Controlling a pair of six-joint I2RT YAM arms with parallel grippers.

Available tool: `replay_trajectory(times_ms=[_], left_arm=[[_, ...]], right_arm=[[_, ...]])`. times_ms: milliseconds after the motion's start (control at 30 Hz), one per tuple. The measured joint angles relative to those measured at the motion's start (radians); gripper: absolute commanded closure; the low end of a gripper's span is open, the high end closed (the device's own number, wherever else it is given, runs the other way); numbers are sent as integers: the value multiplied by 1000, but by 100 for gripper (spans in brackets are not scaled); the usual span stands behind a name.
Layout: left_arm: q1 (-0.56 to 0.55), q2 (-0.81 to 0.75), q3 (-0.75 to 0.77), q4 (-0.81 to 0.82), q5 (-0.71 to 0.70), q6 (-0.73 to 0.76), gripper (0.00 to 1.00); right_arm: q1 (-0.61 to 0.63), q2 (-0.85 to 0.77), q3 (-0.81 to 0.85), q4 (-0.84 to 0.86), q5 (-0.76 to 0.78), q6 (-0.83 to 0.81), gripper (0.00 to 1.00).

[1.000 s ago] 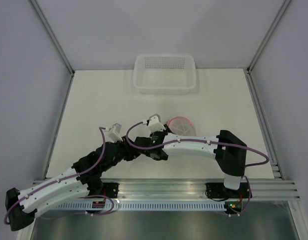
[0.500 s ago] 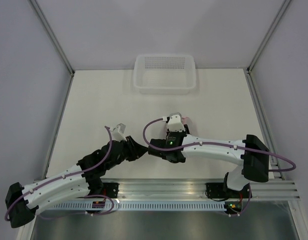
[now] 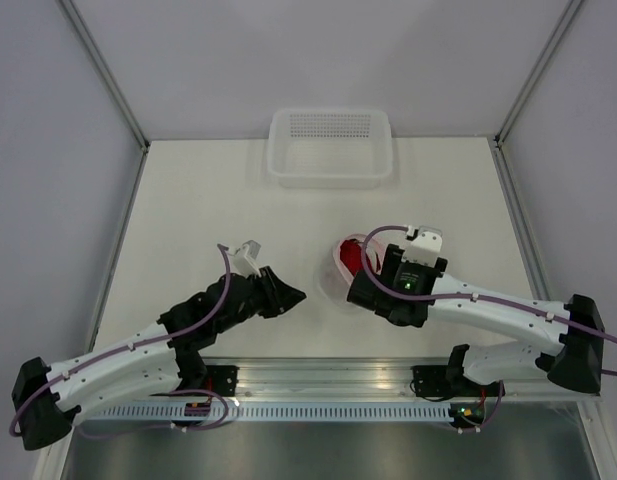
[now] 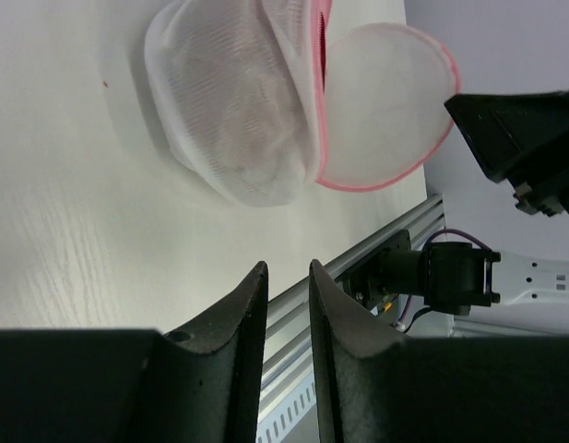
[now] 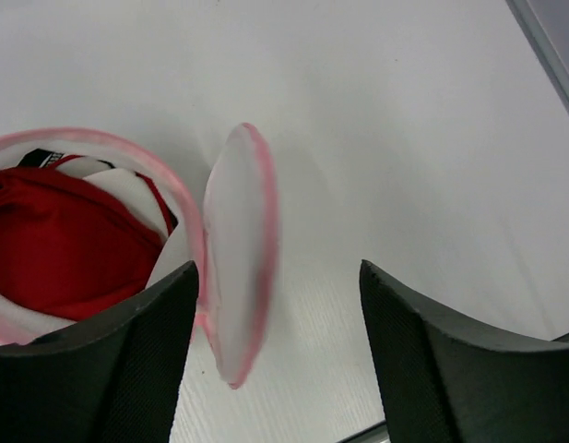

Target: Unzip the laundry bag and remove the bra

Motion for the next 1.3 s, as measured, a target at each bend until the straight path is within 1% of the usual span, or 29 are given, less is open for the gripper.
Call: replay_trajectory(times_ms=[33, 133, 167, 200, 233, 267, 333, 367, 433, 533, 567, 633, 667, 767, 867, 967, 1100, 1300], left_arm=[[0, 10, 10, 5, 10, 9, 70], [0, 54, 53, 17, 33, 55, 68], [0, 69, 69, 21, 40, 71, 55], [0, 88, 93, 25, 47, 97, 47], [0, 108, 118, 30, 53, 121, 40], [0, 125, 143, 34, 56, 146, 27], [0, 164, 197, 43, 59, 193, 20], [0, 194, 235, 45, 56, 230, 18], [0, 263, 315, 36, 41, 289, 19], [0, 425, 492, -15, -1, 388, 32], [0, 482, 550, -35, -18, 418, 43], [0, 603, 651, -74, -40, 468, 52], [0, 650, 679, -85, -45, 486, 59], [0, 759, 694, -138, -68, 526, 60], [1, 802, 671, -193, -82, 539, 60], [1, 801, 644, -220, -100, 541, 59], [1, 779, 620, -230, -132, 541, 54], [1, 757, 609, -230, -168, 541, 52]], right_arm=[[-16, -15, -15, -4, 0, 16, 19], [-31, -51, -48, -10, 2, 55, 15], [-31, -66, -54, -9, 2, 63, 12], [-31, -85, -60, -8, 3, 62, 11], [-31, -101, -63, -10, 6, 61, 7], [-31, -125, -67, -1, 14, 32, 5], [-32, -195, -80, 65, 21, -71, 2], [-32, -243, -95, 133, 13, -142, 2], [-32, -340, -131, 269, -19, -306, 2], [-33, -449, -198, 459, -95, -499, 4], [-33, -462, -208, 492, -111, -537, 4], [-35, -467, -220, 563, -148, -621, 4], [-35, -461, -220, 581, -163, -646, 4], [-39, -420, -220, 632, -198, -710, 5], [-42, -401, -240, 673, -232, -757, 7], [-62, -403, -266, 702, -264, -794, 7], [-103, -398, -278, 739, -308, -830, 7], [-146, -341, -283, 789, -364, -863, 7]])
